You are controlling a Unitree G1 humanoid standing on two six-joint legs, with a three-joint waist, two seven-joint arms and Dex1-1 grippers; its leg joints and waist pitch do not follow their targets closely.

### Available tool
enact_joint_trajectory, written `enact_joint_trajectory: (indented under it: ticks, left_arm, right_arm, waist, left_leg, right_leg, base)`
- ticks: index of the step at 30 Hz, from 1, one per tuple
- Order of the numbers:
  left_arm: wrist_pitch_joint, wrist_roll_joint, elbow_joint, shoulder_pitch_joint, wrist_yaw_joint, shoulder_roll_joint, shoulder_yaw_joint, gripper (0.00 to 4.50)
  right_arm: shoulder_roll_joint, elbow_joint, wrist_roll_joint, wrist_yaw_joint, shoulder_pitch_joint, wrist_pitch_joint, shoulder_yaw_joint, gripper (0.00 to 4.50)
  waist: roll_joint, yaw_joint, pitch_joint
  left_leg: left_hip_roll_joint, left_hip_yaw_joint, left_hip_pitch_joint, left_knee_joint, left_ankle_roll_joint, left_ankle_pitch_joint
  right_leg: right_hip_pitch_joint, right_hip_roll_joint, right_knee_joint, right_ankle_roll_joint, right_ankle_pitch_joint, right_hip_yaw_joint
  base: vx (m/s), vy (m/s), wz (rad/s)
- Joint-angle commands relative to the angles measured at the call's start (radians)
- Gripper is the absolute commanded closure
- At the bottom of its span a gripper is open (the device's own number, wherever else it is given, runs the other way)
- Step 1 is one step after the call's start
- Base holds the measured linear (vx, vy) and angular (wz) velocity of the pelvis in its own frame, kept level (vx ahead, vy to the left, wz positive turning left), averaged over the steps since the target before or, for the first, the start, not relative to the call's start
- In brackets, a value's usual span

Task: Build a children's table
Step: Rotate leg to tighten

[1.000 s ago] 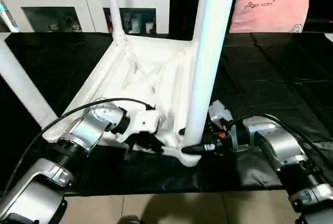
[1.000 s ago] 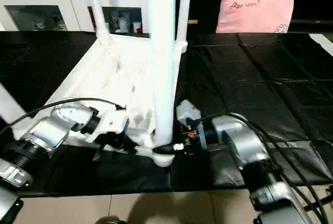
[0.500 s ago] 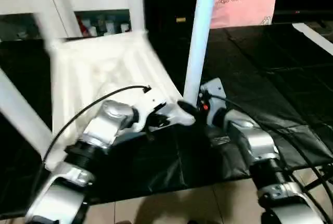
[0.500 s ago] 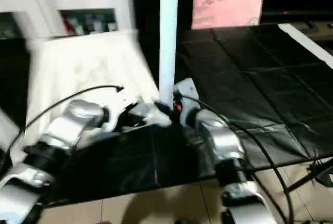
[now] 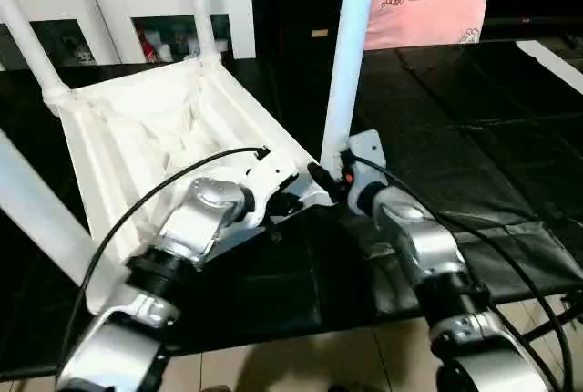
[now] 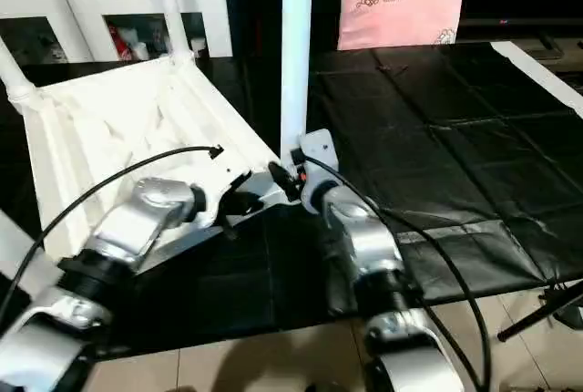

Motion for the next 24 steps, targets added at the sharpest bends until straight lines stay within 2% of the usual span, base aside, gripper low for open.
enact_joint_trajectory:
  ticks: [1,2,3,5,6,7,8,10,11,14,19,24]
  left_arm:
    - [-0.082,-0.009,-0.014,-0.019,-0.091,0.026,-0.026,4.5]
    - [-0.087,-0.012,-0.012,-0.016,-0.105,0.033,-0.028,4.5]
    - [-0.137,-0.01,-0.01,-0.008,-0.161,0.063,-0.044,4.5]
    - [-0.157,-0.012,-0.012,-0.002,-0.201,0.083,-0.054,4.5]
    - [-0.184,-0.018,-0.015,0.006,-0.252,0.103,-0.066,4.5]
    - [-0.192,-0.023,-0.017,0.011,-0.291,0.119,-0.077,4.5]
    - [-0.218,-0.025,-0.014,0.015,-0.331,0.139,-0.092,4.5]
    - [-0.234,-0.026,-0.011,0.016,-0.352,0.15,-0.1,4.5]
    - [-0.288,-0.037,0.0,0.016,-0.415,0.173,-0.114,4.5]
    - [-0.349,-0.031,0.035,-0.004,-0.482,0.194,-0.134,4.5]
    - [-0.385,-0.041,0.024,-0.014,-0.575,0.208,-0.155,4.5]
    - [-0.405,-0.042,0.02,-0.018,-0.607,0.212,-0.171,4.5]
  right_arm:
    - [-0.044,-0.028,0.028,0.146,0.034,-0.021,0.052,1.27]
    - [-0.059,-0.037,0.029,0.178,0.04,-0.032,0.06,1.15]
    - [-0.113,-0.072,0.032,0.278,0.064,-0.046,0.089,1.02]
    - [-0.144,-0.092,0.042,0.334,0.075,-0.047,0.097,0.88]
    - [-0.177,-0.1,0.049,0.386,0.078,-0.056,0.097,0.68]
    - [-0.201,-0.103,0.056,0.43,0.079,-0.066,0.095,0.68]
    - [-0.227,-0.106,0.069,0.483,0.079,-0.079,0.094,0.57]
    - [-0.241,-0.108,0.079,0.516,0.079,-0.087,0.092,0.47]
    - [-0.27,-0.113,0.11,0.602,0.075,-0.076,0.094,0.4]
    - [-0.316,-0.1,0.132,0.726,0.063,-0.071,0.118,0.08]
    - [-0.359,-0.074,0.124,0.853,0.041,-0.081,0.168,0.04]
    - [-0.361,-0.053,0.137,0.908,0.026,-0.072,0.176,0.04]
  waist:
    - [0.002,0.008,-0.075]
    - [0.001,0.01,-0.074]
    - [0.004,0.019,-0.074]
    - [0.004,0.025,-0.074]
    - [-0.001,0.033,-0.074]
    - [-0.001,0.033,-0.073]
    - [0.004,0.038,-0.073]
    - [0.004,0.043,-0.072]
    - [0.002,0.047,-0.073]
    - [0.001,0.061,-0.075]
    - [-0.003,0.076,-0.075]
    - [-0.004,0.083,-0.076]
  left_leg:
    - [0.028,-0.009,-0.008,-0.069,0.066,-0.098]
    - [0.028,-0.007,-0.009,-0.069,0.071,-0.098]
    - [0.027,-0.009,-0.008,-0.067,0.073,-0.099]
    - [0.03,-0.007,-0.007,-0.068,0.08,-0.1]
    - [0.031,-0.007,-0.005,-0.069,0.079,-0.102]
    - [0.031,-0.007,-0.007,-0.069,0.078,-0.105]
    - [0.032,-0.007,-0.003,-0.07,0.075,-0.118]
    - [0.035,-0.007,-0.003,-0.071,0.068,-0.12]
    - [0.035,-0.007,-0.001,-0.071,0.066,-0.131]
    - [0.037,-0.005,-0.001,-0.069,0.077,-0.119]
    - [0.038,-0.004,-0.001,-0.069,0.072,-0.106]
    - [0.041,-0.005,-0.002,-0.069,0.067,-0.101]
  right_leg:
    - [0.071,-0.07,-0.076,-0.149,-0.223,0.074]
    - [0.072,-0.068,-0.076,-0.146,-0.218,0.075]
    - [0.076,-0.071,-0.078,-0.14,-0.228,0.073]
    - [0.072,-0.072,-0.077,-0.141,-0.232,0.074]
    - [0.072,-0.071,-0.081,-0.136,-0.246,0.074]
    - [0.072,-0.072,-0.078,-0.137,-0.252,0.075]
    - [0.069,-0.073,-0.081,-0.136,-0.274,0.074]
    - [0.067,-0.073,-0.08,-0.143,-0.272,0.076]
    - [0.067,-0.073,-0.081,-0.144,-0.277,0.075]
    - [0.067,-0.072,-0.076,-0.15,-0.257,0.076]
    - [0.066,-0.074,-0.076,-0.149,-0.268,0.075]
    - [0.065,-0.074,-0.073,-0.152,-0.268,0.075]
  base:
    - [0.0,0.0,0.0]
    - [0.0,0.0,0.0]
    - [0.0,0.0,0.0]
    - [0.0,0.0,0.0]
    - [0.0,0.0,0.0]
    - [0.0,0.0,0.0]
    - [0.0,0.0,0.0]
    - [0.0,0.0,0.0]
    - [0.0,0.0,0.0]
    - [0.0,0.0,0.0]
    - [0.0,0.0,0.0]
    - [0.0,0.0,0.0]
